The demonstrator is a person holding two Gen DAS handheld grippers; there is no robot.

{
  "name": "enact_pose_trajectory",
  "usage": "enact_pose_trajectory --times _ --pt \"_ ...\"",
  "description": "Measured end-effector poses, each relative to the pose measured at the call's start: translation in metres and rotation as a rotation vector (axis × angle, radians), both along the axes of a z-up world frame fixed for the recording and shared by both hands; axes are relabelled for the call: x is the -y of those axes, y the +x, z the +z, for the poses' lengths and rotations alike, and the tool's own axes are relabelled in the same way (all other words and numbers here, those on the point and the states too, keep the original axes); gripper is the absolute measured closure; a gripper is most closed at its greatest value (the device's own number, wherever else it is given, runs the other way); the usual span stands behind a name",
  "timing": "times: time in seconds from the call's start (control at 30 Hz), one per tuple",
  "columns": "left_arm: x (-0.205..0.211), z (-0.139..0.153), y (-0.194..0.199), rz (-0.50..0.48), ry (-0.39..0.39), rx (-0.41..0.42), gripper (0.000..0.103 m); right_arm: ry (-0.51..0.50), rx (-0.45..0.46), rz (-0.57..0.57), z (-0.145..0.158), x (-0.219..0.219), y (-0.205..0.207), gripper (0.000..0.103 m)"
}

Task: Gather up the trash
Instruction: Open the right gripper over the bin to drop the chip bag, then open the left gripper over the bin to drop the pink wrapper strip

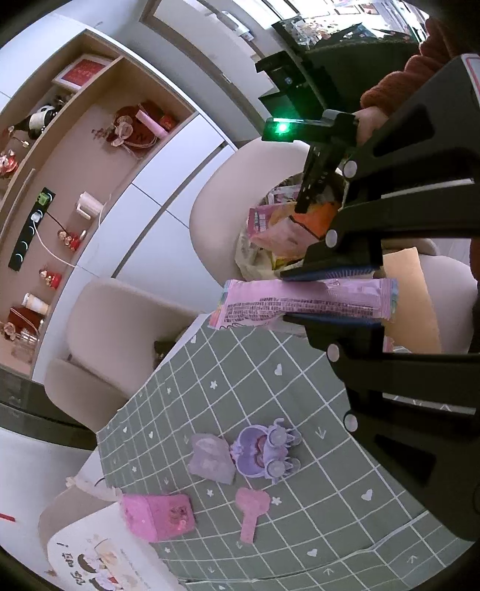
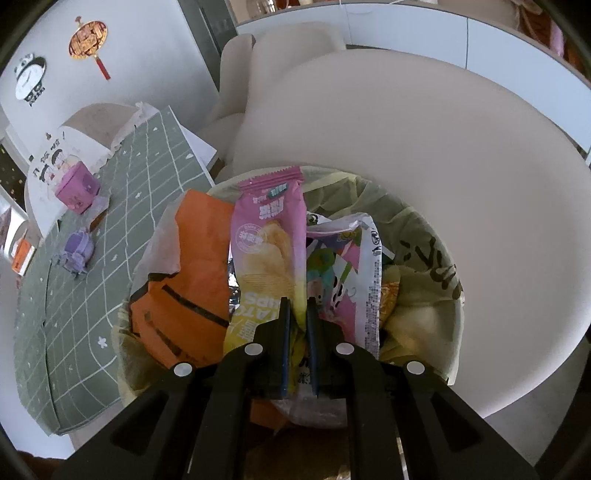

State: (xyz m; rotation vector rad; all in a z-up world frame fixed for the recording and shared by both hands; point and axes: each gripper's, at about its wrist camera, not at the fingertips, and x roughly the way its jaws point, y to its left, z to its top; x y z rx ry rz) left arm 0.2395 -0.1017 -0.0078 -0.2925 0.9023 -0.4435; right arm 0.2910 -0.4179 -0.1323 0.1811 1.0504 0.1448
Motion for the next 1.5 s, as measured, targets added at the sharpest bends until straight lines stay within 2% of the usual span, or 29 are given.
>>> enact_pose_trajectory --times 0.13,0.23,0.27,0.4,0.53,0.73,0.8,0.87,1.0,1.13,1.23,1.33,1.43,1.5 --pt "0.011 -0.002 0.002 -0.031 -0.014 0.0 0.088 0.024 0.031 -0.003 0.011 0.004 -0.009 0.09" --pt "0.025 -0.004 0.006 -0.064 -0.023 -0.002 0.088 0.023 0.074 0.016 0.024 0.006 -0.023 0.07" --pt "0.029 -0.005 0.007 -0.073 -0.025 -0.002 0.088 0.023 0.093 0.021 0.03 0.006 -0.028 0.068" --pt "0.06 -0.01 0.01 -0.142 -0.032 0.0 0.088 0.036 0.164 0.032 0.053 0.012 -0.046 0.068" --pt "0.088 -0.018 0.012 -0.207 -0.038 0.0 0.088 0.033 0.237 -0.007 0.075 0.028 -0.064 0.067" --pt "0.145 -0.034 0.029 -0.303 -0.043 -0.008 0.088 0.007 0.275 -0.088 0.091 0.057 -0.087 0.067" --pt "0.166 -0.041 0.038 -0.321 -0.03 -0.008 0.088 0.004 0.28 -0.119 0.092 0.069 -0.094 0.067" --pt "0.184 -0.053 0.047 -0.336 -0.012 -0.044 0.088 0.009 0.286 -0.149 0.093 0.082 -0.1 0.067" --pt "0.215 -0.079 0.061 -0.354 0.077 -0.111 0.088 0.023 0.286 -0.194 0.091 0.101 -0.108 0.067" --pt "0.228 -0.101 0.068 -0.342 0.14 -0.178 0.09 0.044 0.292 -0.213 0.087 0.11 -0.113 0.067" --pt "0.232 -0.111 0.07 -0.342 0.178 -0.193 0.091 0.065 0.289 -0.239 0.081 0.116 -0.116 0.067" --pt "0.23 -0.12 0.073 -0.327 0.174 -0.217 0.091 0.073 0.279 -0.255 0.075 0.118 -0.115 0.067" --pt "0.229 -0.118 0.071 -0.332 0.163 -0.2 0.091 0.08 0.269 -0.259 0.071 0.118 -0.116 0.067" --pt "0.227 -0.115 0.067 -0.339 0.142 -0.19 0.082 0.08 0.263 -0.26 0.069 0.116 -0.115 0.067"
